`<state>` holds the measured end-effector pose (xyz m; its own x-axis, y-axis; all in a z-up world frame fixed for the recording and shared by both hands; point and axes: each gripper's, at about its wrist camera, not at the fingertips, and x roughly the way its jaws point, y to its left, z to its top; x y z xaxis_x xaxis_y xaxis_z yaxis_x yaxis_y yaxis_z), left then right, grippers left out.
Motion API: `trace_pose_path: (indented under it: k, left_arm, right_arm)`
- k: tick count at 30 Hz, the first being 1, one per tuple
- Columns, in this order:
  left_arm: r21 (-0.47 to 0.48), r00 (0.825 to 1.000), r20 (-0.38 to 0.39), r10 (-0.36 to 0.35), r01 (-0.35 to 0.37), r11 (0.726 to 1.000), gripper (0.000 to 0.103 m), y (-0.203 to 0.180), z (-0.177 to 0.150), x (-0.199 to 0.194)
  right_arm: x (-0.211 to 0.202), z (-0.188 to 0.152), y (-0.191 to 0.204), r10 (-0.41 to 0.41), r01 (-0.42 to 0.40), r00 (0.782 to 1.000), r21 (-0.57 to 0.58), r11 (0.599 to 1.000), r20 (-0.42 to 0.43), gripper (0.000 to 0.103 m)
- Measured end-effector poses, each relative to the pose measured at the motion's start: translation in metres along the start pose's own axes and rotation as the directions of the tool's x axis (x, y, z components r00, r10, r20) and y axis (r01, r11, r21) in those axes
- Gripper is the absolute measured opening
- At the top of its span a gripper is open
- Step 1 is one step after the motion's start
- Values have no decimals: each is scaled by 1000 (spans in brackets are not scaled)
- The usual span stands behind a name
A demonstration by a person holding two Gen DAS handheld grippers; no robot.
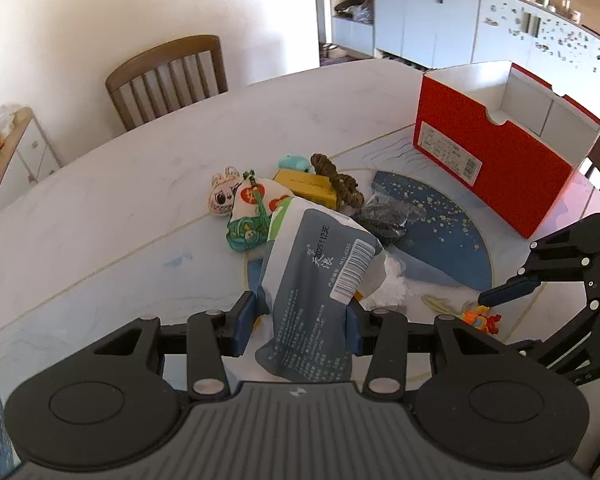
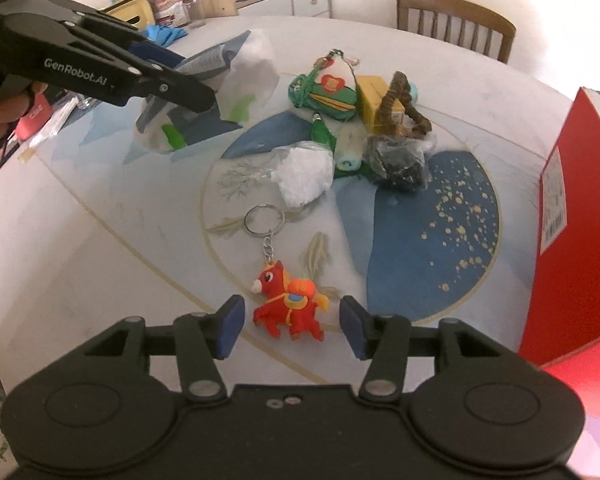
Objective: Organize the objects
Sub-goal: 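Lift the packet with the left tool while the right tool grasps the red horse keychain, then carry the packet and red horse keychain over the shoebox with both tools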
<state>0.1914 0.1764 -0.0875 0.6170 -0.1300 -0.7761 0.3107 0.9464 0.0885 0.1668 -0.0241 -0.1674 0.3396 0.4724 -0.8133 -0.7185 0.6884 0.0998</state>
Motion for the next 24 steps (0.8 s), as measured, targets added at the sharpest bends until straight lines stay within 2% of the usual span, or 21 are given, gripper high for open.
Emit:
trace_pose_path:
  k: [3,7,15,24]
  left_arm:
    - [-19,1000,-7,17,-17,1000,44,-5,-1,-3]
    - [-47,999,-17,35,-36,998,44,-12,0,-6]
    - [-102,999,-13,47,-49,994,44,-34,11,-16]
    - [-92,999,42,31,-27,995,44,-66,42,-33]
  right_arm:
    - [0,-2,4,-16,16,1000,-39,999,9,41]
    - [-6,-4,2,-9,10,1000,-45,999,28,36]
    - [-38,-4,-11,8,-8,997,5,1000,73,35]
    - [-110,-1,-43,-20,8,988,75,997,151,35]
